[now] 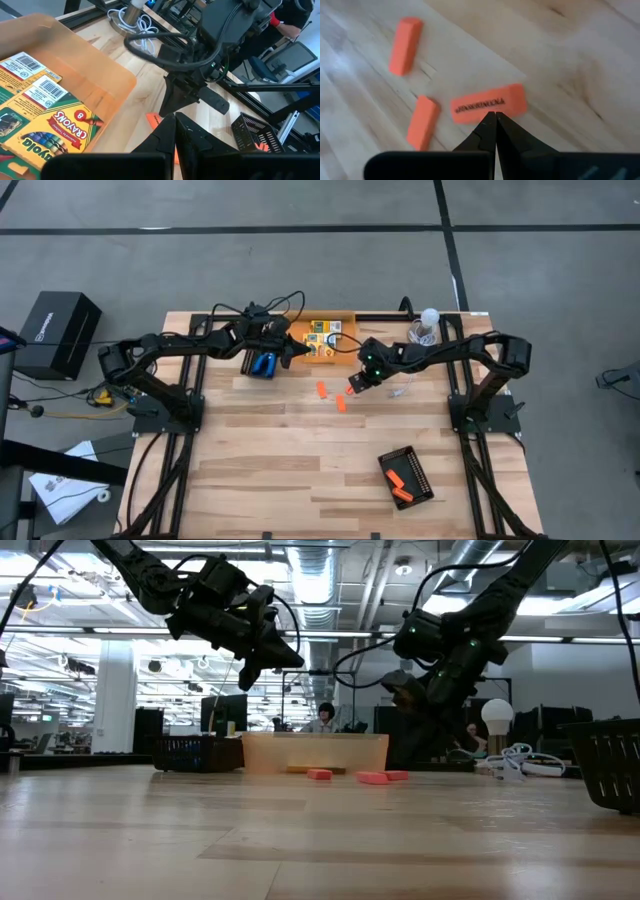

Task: Pick & Place School Supplies
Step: Put the orange eraser into the bottom black bin

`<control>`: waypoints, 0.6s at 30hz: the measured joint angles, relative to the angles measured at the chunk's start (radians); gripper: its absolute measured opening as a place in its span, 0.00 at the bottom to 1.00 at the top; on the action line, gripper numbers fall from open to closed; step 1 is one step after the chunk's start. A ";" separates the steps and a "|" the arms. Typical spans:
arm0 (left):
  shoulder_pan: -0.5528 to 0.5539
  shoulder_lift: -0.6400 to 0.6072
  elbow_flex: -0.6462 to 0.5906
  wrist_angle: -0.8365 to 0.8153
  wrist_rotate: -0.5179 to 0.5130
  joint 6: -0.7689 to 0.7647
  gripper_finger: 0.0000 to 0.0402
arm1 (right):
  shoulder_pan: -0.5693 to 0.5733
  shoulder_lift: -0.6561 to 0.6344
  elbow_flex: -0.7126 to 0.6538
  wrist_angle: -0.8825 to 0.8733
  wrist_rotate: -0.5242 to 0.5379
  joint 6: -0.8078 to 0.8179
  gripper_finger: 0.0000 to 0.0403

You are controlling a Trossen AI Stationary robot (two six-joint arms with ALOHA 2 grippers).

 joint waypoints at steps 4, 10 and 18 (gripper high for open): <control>0.000 0.000 0.000 0.000 0.000 0.000 0.00 | 0.000 0.019 0.002 0.041 -0.004 -0.009 0.00; 0.000 0.000 0.000 -0.001 0.000 0.000 0.00 | 0.001 0.017 0.002 0.038 -0.012 -0.011 0.00; 0.000 0.000 0.000 -0.001 0.000 0.001 0.00 | -0.001 0.017 0.002 0.031 -0.016 -0.023 0.00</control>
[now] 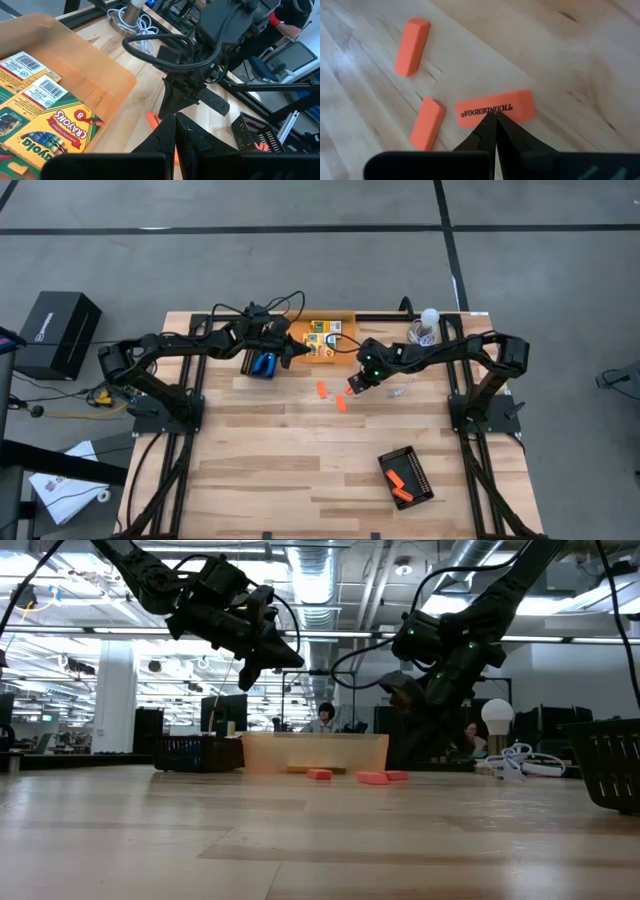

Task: Pick & Place School Supplies
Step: Put the orange eraser into the bottom black bin

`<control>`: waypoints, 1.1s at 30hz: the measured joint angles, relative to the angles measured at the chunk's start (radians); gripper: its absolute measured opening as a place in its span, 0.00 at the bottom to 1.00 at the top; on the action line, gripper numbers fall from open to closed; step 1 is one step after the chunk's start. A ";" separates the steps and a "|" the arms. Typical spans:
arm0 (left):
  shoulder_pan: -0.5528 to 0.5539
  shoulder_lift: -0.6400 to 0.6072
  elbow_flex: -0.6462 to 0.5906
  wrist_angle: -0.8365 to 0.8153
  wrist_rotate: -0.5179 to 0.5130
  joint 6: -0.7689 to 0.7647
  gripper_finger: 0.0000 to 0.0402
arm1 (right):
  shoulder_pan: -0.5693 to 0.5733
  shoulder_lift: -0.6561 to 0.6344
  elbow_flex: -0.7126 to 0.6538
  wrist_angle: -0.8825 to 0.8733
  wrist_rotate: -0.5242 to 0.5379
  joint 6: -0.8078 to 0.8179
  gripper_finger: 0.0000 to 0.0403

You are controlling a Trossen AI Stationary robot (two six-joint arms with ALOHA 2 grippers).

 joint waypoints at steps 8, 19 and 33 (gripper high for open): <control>0.000 0.000 0.000 0.000 0.000 0.001 0.00 | 0.003 0.052 0.003 0.016 -0.033 -0.002 0.00; 0.000 0.000 0.000 0.000 0.000 -0.001 0.00 | -0.007 0.067 0.003 0.022 -0.059 -0.015 0.00; 0.000 0.000 0.000 -0.001 0.001 0.002 0.00 | -0.007 0.075 0.002 -0.073 -0.109 -0.045 0.00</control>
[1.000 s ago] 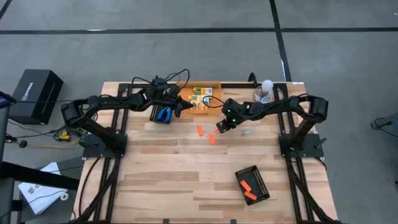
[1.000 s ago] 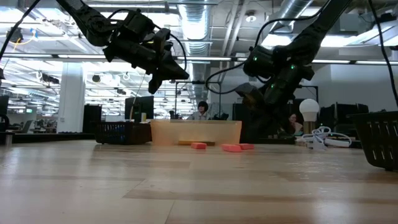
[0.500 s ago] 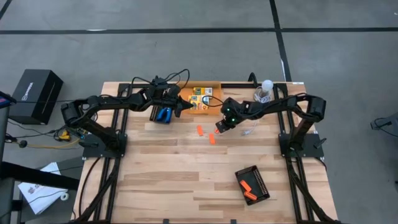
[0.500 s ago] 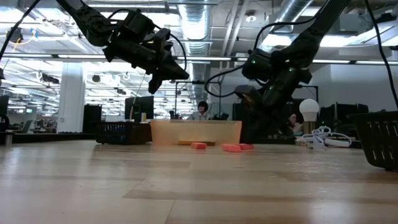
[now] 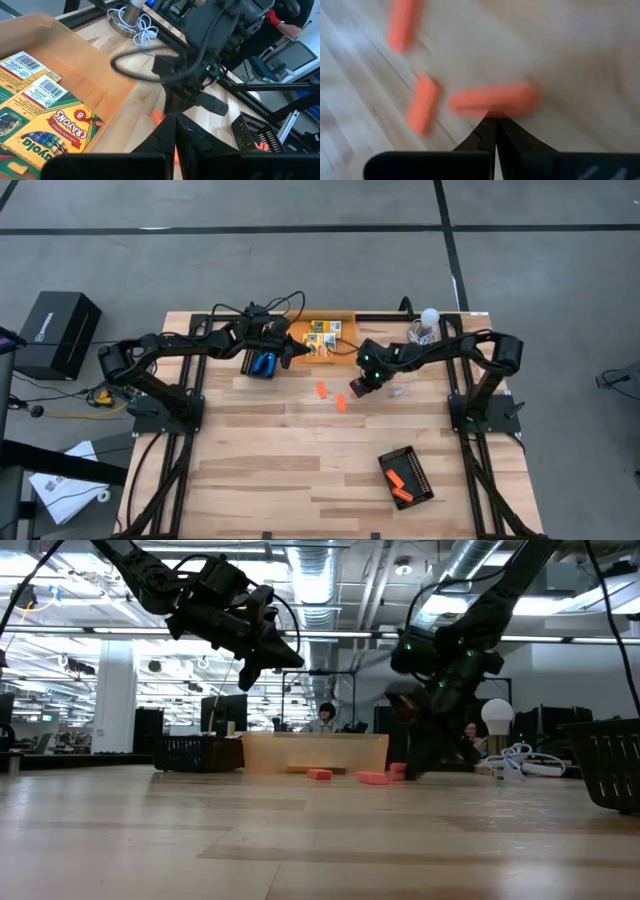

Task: Pick & Place School Supplies
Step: Put the orange eraser into the bottom black bin

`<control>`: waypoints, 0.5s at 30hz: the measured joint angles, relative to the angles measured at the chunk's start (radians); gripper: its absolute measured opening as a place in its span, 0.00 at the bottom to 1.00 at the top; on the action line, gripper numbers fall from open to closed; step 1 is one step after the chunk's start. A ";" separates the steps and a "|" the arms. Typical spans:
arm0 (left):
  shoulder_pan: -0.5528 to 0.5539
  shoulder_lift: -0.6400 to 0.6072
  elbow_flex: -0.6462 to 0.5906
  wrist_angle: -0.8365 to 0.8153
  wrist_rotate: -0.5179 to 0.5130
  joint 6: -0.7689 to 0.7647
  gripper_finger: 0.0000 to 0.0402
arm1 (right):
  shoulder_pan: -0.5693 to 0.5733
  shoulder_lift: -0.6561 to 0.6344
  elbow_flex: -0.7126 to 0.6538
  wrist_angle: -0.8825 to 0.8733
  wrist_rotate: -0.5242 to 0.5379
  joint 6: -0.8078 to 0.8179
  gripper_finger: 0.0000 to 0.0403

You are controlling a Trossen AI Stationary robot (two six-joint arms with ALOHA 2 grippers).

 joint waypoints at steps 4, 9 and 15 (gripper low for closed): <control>0.000 0.000 0.000 0.000 0.012 0.001 0.00 | 0.002 0.004 -0.004 -0.016 -0.001 -0.002 0.00; 0.000 0.000 0.000 0.000 0.020 0.002 0.00 | 0.002 0.001 -0.025 0.006 -0.007 0.009 0.00; 0.000 0.000 0.000 0.000 0.024 0.003 0.00 | 0.006 0.001 -0.026 0.006 -0.024 0.020 0.00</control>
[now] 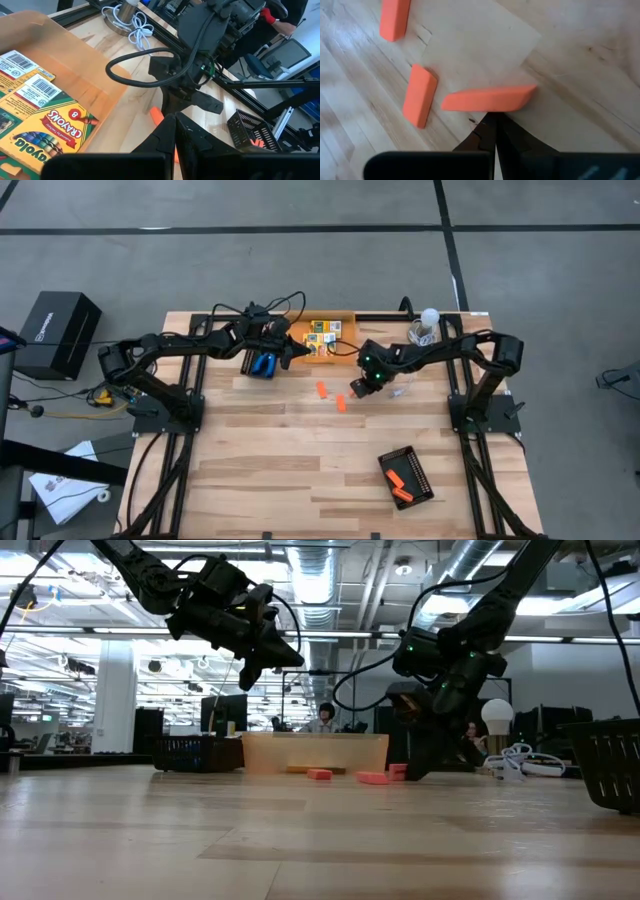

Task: Pick & Place School Supplies
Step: Put the orange eraser into the bottom black bin

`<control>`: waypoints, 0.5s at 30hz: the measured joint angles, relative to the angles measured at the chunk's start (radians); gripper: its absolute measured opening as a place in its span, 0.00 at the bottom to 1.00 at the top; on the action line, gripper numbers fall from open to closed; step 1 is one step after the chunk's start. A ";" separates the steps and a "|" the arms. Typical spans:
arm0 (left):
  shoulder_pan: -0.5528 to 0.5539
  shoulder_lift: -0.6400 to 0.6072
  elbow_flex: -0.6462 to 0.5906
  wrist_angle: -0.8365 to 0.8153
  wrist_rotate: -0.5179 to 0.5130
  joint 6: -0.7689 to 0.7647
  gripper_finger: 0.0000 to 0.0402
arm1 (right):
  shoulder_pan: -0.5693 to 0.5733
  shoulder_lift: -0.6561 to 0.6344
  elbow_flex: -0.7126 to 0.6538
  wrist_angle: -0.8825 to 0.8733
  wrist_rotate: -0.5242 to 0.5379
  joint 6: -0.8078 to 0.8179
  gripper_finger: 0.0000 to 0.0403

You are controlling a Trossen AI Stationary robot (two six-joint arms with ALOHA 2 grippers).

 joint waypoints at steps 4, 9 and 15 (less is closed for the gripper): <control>0.000 0.000 0.000 0.000 0.001 0.001 0.00 | 0.019 -0.001 0.000 -0.020 -0.010 0.000 0.00; 0.000 0.000 0.000 0.000 0.011 0.001 0.00 | 0.042 -0.037 -0.005 -0.069 -0.016 -0.001 0.00; 0.002 0.000 0.000 0.002 0.010 0.018 0.00 | 0.045 -0.127 -0.013 -0.236 0.019 -0.012 0.00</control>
